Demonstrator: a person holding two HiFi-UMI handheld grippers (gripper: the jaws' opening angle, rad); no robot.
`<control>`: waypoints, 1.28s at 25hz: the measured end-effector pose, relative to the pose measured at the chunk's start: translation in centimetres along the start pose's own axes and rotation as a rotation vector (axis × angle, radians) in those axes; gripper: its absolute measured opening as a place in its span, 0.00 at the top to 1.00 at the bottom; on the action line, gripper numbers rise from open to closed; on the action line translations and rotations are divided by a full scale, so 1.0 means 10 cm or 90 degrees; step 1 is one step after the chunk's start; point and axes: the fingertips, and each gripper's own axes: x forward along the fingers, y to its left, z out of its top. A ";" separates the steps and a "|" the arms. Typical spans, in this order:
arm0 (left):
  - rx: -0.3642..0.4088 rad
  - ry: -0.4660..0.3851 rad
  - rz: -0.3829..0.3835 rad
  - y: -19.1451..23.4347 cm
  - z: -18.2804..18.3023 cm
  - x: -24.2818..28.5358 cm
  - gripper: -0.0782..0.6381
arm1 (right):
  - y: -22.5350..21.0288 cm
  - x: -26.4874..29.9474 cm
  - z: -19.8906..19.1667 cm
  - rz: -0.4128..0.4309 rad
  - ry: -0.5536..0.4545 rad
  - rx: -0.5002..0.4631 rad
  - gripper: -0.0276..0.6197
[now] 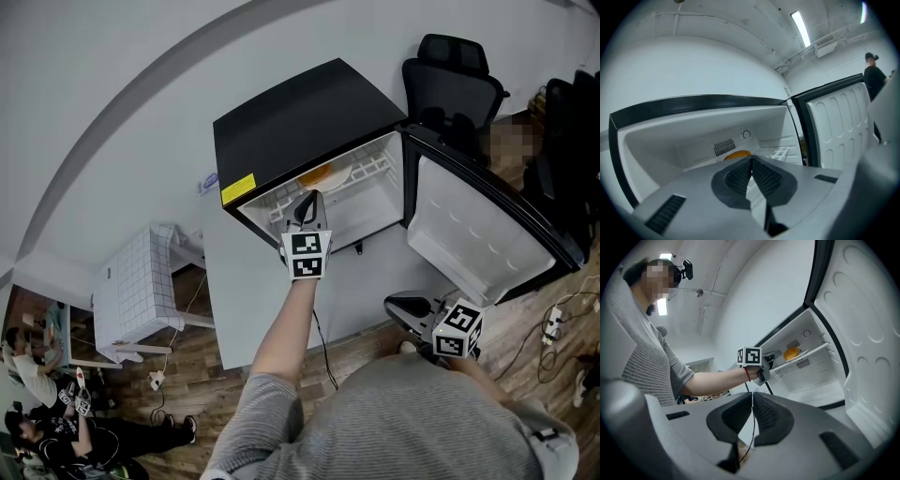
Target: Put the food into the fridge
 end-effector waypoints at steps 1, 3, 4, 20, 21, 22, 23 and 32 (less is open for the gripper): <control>-0.004 -0.002 -0.003 0.00 0.00 -0.01 0.88 | 0.01 0.01 0.00 0.000 0.001 0.000 0.94; -0.013 -0.006 -0.009 -0.01 0.01 -0.04 0.88 | 0.03 0.02 -0.01 0.002 0.003 -0.001 0.94; -0.017 -0.009 -0.011 -0.01 0.01 -0.06 0.88 | 0.04 0.03 -0.02 0.003 0.004 -0.002 0.94; -0.072 -0.041 -0.051 -0.34 0.00 -0.66 0.88 | 0.15 0.20 -0.07 0.025 0.021 -0.007 0.94; -0.078 -0.041 -0.054 -0.37 -0.01 -0.72 0.88 | 0.15 0.21 -0.08 0.026 0.023 -0.007 0.94; -0.084 -0.042 -0.058 -0.41 -0.02 -0.77 0.88 | 0.15 0.21 -0.09 0.027 0.023 -0.007 0.94; -0.092 -0.043 -0.062 -0.45 -0.03 -0.83 0.88 | 0.15 0.22 -0.10 0.028 0.024 -0.007 0.94; -0.142 -0.038 -0.094 -0.78 -0.20 -1.36 0.88 | 0.16 0.28 -0.12 0.031 0.031 -0.009 0.94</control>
